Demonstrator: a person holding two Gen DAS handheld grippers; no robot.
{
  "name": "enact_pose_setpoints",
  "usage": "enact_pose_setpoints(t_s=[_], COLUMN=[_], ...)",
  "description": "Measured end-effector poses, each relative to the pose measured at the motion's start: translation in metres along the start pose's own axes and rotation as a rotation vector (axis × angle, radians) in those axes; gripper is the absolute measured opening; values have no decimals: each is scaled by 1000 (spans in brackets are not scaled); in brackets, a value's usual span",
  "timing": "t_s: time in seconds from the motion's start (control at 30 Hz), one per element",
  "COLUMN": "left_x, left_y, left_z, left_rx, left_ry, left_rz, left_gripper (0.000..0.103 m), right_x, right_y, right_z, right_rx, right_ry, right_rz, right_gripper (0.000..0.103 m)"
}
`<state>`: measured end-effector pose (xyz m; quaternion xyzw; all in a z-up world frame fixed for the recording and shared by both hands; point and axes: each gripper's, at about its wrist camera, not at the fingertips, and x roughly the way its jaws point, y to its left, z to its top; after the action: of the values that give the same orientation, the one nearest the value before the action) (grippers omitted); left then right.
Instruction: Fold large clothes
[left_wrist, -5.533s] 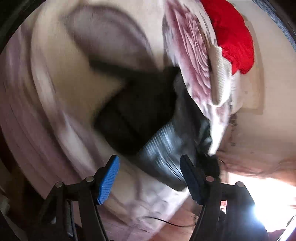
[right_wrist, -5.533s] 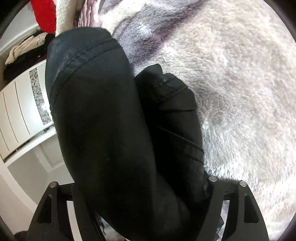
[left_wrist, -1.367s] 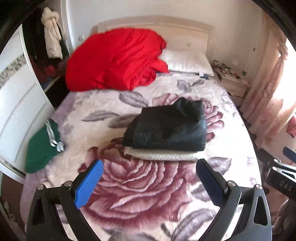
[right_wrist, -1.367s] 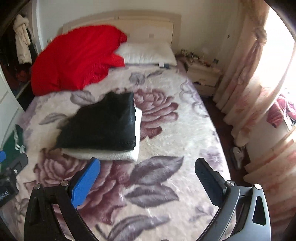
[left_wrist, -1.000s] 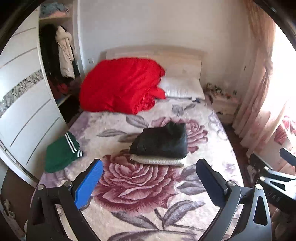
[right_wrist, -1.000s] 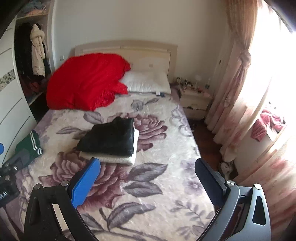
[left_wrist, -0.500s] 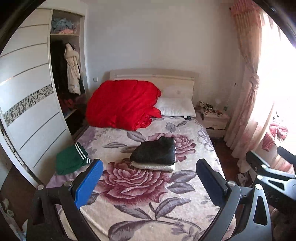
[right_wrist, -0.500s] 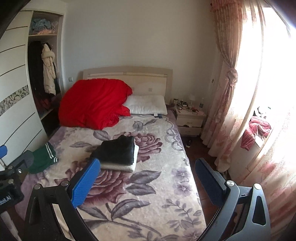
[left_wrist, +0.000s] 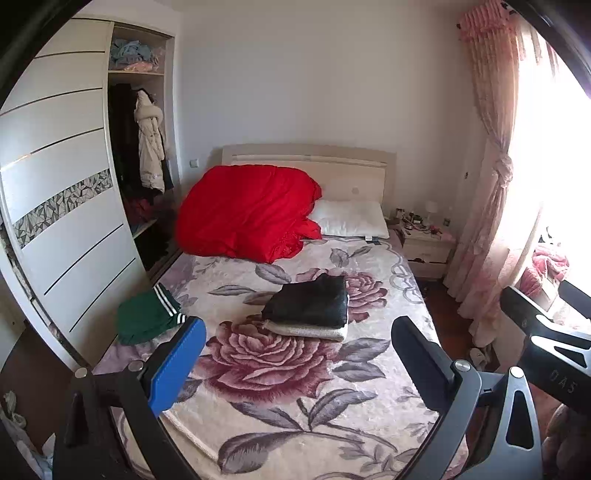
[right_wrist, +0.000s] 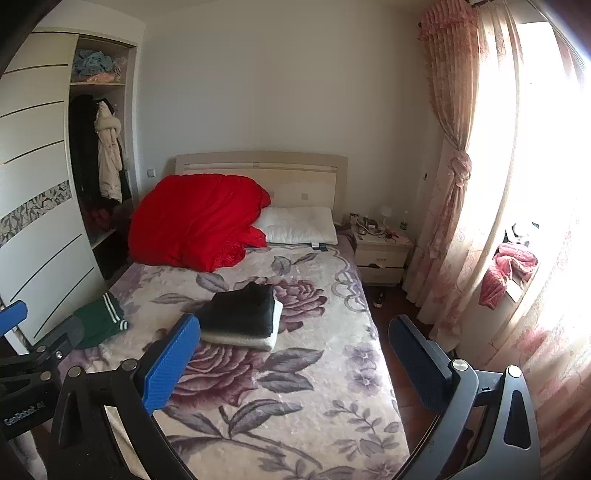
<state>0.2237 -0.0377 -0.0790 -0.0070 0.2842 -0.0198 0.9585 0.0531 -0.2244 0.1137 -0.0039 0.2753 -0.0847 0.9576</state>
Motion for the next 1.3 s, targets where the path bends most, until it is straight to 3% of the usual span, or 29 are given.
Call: enact_pose_setpoints(t_s=[0.33,1.3], left_x=[-10,-18], left_y=[1,4], left_z=[7,11], left_rx=[14,13], left_ry=[-35,-52], left_rz=[35,28], left_gripper=[103,103], right_x=[-7,-8], right_y=[2,2], right_z=[11,11], right_rx=[-8,0], right_ry=[-20,-25], right_rz=[28,41], right_gripper=[103,103])
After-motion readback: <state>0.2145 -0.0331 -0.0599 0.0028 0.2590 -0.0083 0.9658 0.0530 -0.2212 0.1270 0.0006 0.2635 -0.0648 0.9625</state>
